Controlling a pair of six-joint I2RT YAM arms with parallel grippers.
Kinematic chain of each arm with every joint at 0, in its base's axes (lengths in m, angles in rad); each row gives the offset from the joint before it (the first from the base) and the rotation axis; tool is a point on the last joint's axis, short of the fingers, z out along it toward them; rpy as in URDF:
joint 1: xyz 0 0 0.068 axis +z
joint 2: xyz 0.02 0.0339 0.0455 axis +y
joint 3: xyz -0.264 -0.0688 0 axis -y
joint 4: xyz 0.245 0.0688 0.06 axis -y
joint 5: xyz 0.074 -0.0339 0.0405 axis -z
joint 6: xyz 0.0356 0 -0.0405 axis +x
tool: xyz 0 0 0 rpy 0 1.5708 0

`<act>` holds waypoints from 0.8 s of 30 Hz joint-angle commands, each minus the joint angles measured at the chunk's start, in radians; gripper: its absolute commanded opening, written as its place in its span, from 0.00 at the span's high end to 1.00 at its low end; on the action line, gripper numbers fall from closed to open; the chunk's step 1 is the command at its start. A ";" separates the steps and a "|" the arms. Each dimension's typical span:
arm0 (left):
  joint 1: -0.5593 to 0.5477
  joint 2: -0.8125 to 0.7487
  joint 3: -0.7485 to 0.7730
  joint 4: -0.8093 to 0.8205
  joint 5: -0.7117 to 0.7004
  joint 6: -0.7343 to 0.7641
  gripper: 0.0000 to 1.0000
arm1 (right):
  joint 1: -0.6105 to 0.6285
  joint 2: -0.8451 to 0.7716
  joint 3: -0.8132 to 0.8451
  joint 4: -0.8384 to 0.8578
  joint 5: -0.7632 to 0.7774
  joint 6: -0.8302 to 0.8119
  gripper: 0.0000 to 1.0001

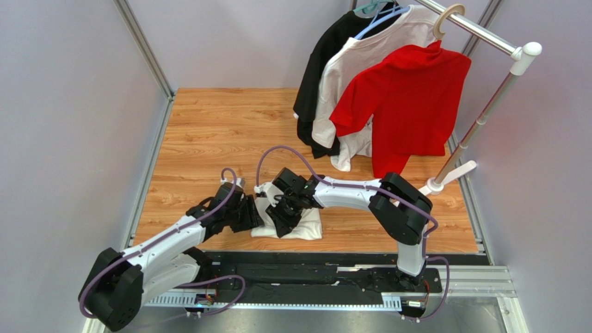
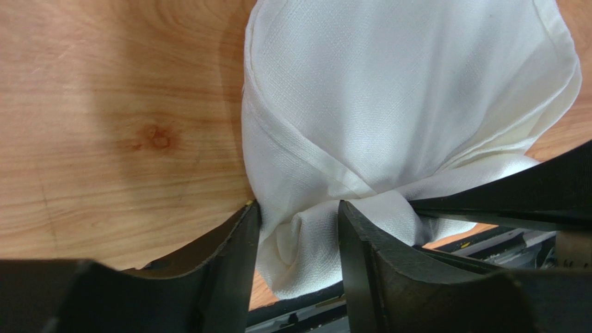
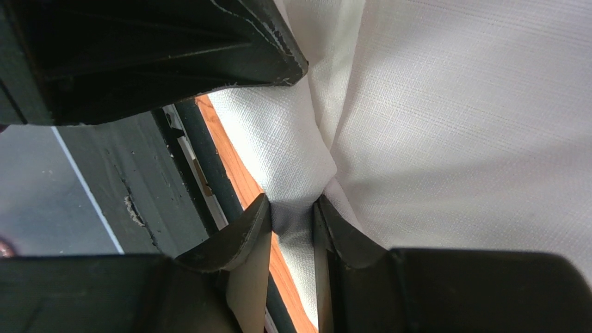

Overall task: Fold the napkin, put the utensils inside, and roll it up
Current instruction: Roll the napkin with the utensil

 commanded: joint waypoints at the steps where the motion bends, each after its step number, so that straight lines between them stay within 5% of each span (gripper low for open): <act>1: 0.003 0.066 0.033 0.099 0.022 0.060 0.49 | -0.028 0.075 -0.043 -0.165 0.003 0.034 0.92; 8: 0.003 0.168 0.069 0.293 0.108 0.155 0.48 | -0.074 0.071 -0.075 -0.161 -0.011 0.077 0.93; 13: 0.002 0.232 0.134 0.280 0.113 0.194 0.42 | -0.096 0.065 -0.109 -0.133 -0.017 0.121 0.93; 19: 0.003 0.072 0.107 0.114 -0.052 0.159 0.33 | -0.114 0.088 -0.095 -0.111 -0.046 0.149 0.94; 24: 0.003 -0.090 0.016 0.129 -0.031 0.111 0.32 | -0.137 0.132 -0.075 -0.107 -0.091 0.140 0.95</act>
